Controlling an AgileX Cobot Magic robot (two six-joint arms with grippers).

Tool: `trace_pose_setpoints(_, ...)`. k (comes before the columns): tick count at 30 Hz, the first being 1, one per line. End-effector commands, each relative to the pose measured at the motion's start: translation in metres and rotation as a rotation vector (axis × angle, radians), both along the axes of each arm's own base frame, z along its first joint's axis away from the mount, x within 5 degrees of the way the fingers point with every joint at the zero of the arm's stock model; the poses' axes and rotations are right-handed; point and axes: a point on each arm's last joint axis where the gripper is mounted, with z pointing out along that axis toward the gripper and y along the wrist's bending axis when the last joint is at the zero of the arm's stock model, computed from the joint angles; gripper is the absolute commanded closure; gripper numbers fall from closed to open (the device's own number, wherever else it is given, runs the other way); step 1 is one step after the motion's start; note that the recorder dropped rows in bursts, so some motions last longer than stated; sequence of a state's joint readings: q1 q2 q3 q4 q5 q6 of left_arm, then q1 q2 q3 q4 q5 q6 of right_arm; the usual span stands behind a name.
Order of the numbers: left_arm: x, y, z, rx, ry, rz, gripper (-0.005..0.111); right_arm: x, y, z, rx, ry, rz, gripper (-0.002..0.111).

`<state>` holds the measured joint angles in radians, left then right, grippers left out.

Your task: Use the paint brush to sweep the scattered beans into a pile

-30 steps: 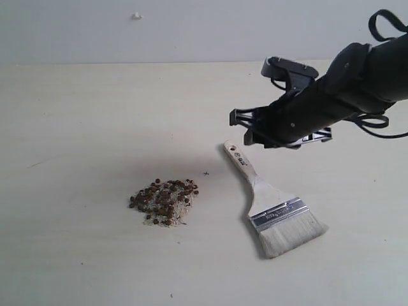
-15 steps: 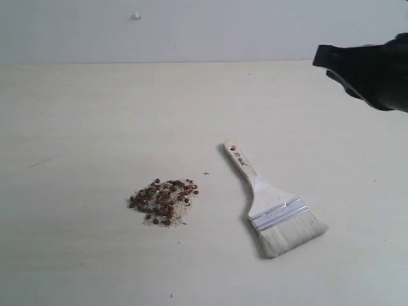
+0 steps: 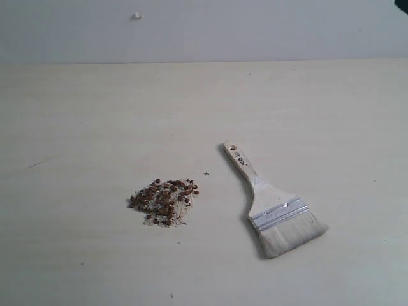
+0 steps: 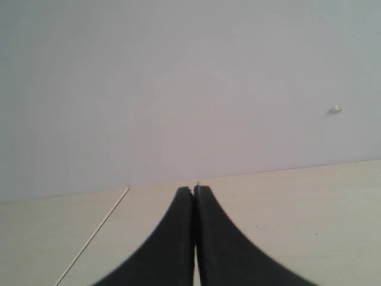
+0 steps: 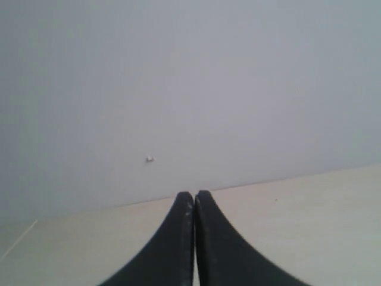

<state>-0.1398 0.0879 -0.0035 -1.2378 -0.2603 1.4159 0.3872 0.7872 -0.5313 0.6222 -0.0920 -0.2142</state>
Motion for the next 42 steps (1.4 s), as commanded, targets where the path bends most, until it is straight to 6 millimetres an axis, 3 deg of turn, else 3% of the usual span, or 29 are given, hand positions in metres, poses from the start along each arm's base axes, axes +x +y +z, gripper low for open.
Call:
trace_pose_setpoints(1,0.000,0.000,-0.001,-0.006,-0.003,0.001,0.107,-0.009,0.000,-0.002,-0.207,-0.035,0.067,0.108)
trace_pose_setpoints(3,0.000,0.000,-0.001,-0.005,-0.003,0.003,0.107,-0.018,-0.004,-0.011,-0.299,0.019,0.114,0.108)
trace_pose_setpoints(9,-0.001,0.001,-0.001,-0.005,-0.005,0.007,0.107,-0.057,-0.039,-0.028,-0.269,-0.068,-0.104,0.108)
trace_pose_setpoints(15,-0.001,0.001,-0.001,-0.005,-0.005,0.007,0.107,-0.091,-0.048,-0.047,-0.319,-0.201,-0.171,0.108)
trace_pose_setpoints(19,-0.001,0.001,-0.001,-0.005,-0.005,0.007,0.107,-0.090,-0.048,-0.073,-0.362,-0.140,-0.153,0.108)
trace_pose_setpoints(23,-0.001,0.001,-0.001,-0.005,-0.005,0.007,0.107,-0.101,-0.048,-0.097,-0.447,-0.151,-0.134,0.108)
trace_pose_setpoints(28,-0.001,0.001,-0.001,-0.005,-0.005,0.007,0.107,-0.105,-0.054,-0.118,-0.388,-0.049,-0.191,0.108)
trace_pose_setpoints(37,-0.001,0.001,-0.001,-0.005,-0.005,0.007,0.107,-0.104,-0.057,-0.135,-0.379,0.035,-0.209,0.108)
trace_pose_setpoints(42,-0.001,0.001,-0.001,-0.005,-0.005,0.007,0.107,-0.104,-0.056,-0.134,-0.373,0.026,-0.209,0.108)
